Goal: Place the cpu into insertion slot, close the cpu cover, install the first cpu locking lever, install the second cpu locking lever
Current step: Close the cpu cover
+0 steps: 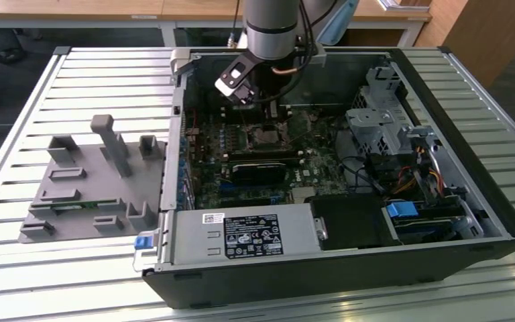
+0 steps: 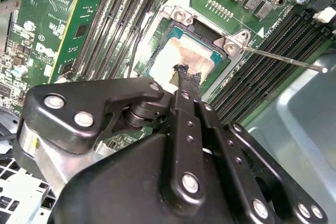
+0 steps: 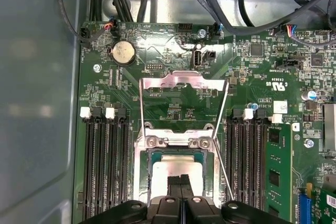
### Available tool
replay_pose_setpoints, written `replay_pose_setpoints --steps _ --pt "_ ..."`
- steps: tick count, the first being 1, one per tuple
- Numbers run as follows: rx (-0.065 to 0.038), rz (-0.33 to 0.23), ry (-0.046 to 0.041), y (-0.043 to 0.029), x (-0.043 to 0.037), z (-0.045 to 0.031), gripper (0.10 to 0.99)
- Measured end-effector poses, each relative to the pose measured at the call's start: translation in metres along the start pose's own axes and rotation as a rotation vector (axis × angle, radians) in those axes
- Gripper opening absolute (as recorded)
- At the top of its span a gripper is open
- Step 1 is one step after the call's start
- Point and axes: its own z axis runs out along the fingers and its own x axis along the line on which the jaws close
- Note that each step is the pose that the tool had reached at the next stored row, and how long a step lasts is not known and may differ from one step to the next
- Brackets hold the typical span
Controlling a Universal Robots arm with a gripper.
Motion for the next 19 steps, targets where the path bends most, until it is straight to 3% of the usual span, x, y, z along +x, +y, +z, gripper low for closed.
replay_pose_setpoints --steps 10,19 --pt "0.0 0.0 0.0 0.0005 -0.0002 -0.0091 0.106" --pt "0.001 0.0 -0.0001 0.0017 -0.0006 -0.0291 0.106"
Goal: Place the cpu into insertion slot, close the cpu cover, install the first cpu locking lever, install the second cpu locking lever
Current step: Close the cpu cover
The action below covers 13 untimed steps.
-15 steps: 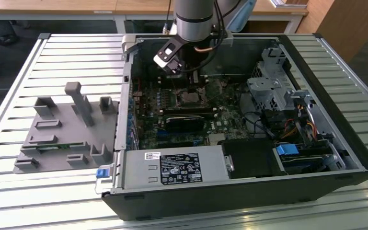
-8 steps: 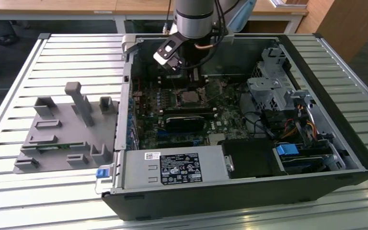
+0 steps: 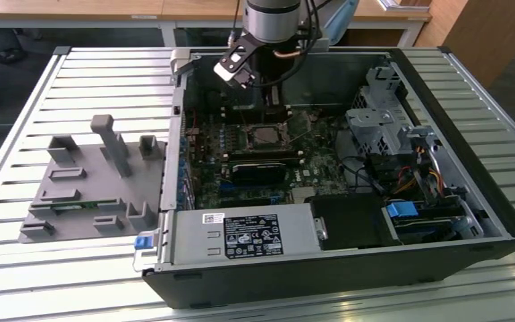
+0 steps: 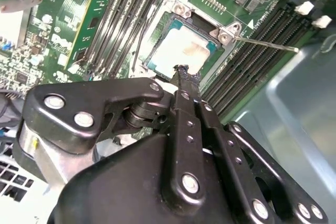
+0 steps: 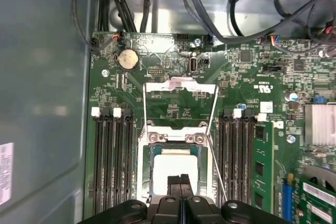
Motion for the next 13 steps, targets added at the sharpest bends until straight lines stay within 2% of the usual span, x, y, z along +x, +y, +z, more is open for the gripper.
replay_pose_setpoints --steps 5,13 --pt "0.001 0.0 0.0 0.0007 -0.0004 -0.0116 0.106" --pt "0.002 0.001 0.0007 0.0009 -0.0153 -0.0113 0.106"
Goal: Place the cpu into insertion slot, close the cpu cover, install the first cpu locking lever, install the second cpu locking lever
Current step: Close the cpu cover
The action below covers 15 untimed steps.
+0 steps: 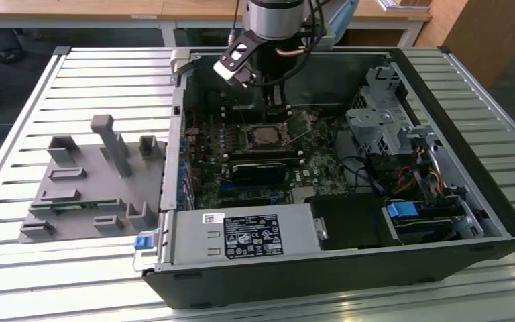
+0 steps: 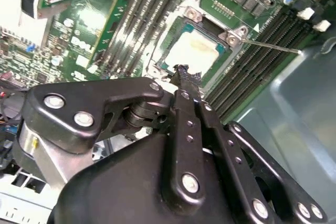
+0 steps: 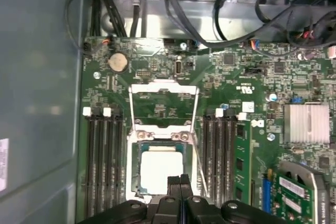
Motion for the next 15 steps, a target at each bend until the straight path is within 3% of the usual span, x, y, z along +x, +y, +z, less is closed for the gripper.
replay_pose_setpoints --steps 3,6,11,15 --pt "0.015 0.0 0.0115 0.0071 -0.0003 0.0006 0.106" --pt "0.024 0.001 0.0382 0.0129 -0.0003 0.0011 0.106" --pt "0.024 -0.008 0.0408 0.0168 -0.0002 0.0014 0.106" --pt "0.024 -0.015 0.041 0.0262 -0.0002 0.0022 0.106"
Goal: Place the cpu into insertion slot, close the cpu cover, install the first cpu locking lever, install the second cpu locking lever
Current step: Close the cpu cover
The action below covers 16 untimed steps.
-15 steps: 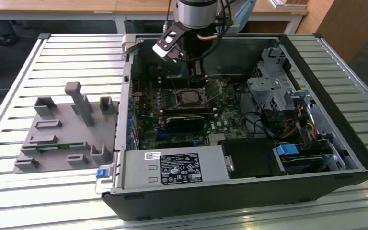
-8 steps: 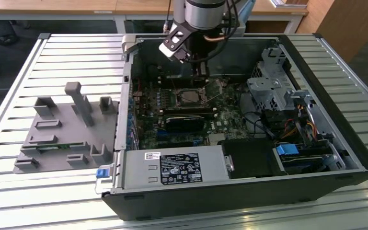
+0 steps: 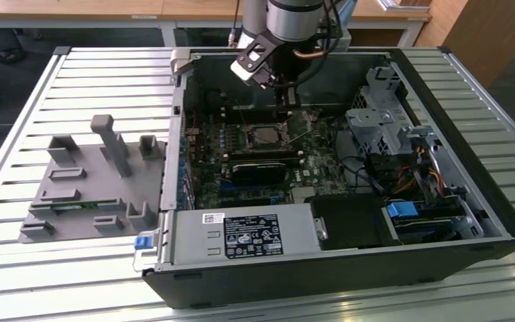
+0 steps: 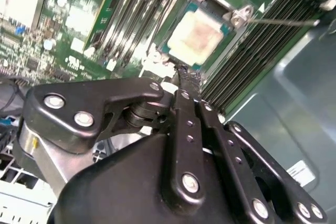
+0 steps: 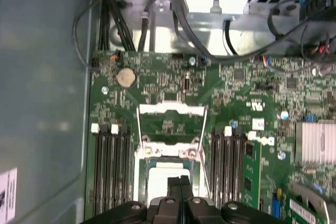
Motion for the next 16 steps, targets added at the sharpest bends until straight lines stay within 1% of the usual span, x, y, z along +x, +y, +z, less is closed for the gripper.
replay_pose_setpoints --steps 2,8,13,16 --pt "0.0 -0.005 0.0002 0.005 -0.0001 0.0003 0.106" --pt "0.001 -0.044 0.0015 0.013 -0.0002 0.0014 0.106" --pt "0.001 -0.045 0.0015 0.0225 0.0 0.0022 0.106" --pt "0.001 -0.045 0.0015 0.0266 0.0004 0.0025 0.106"
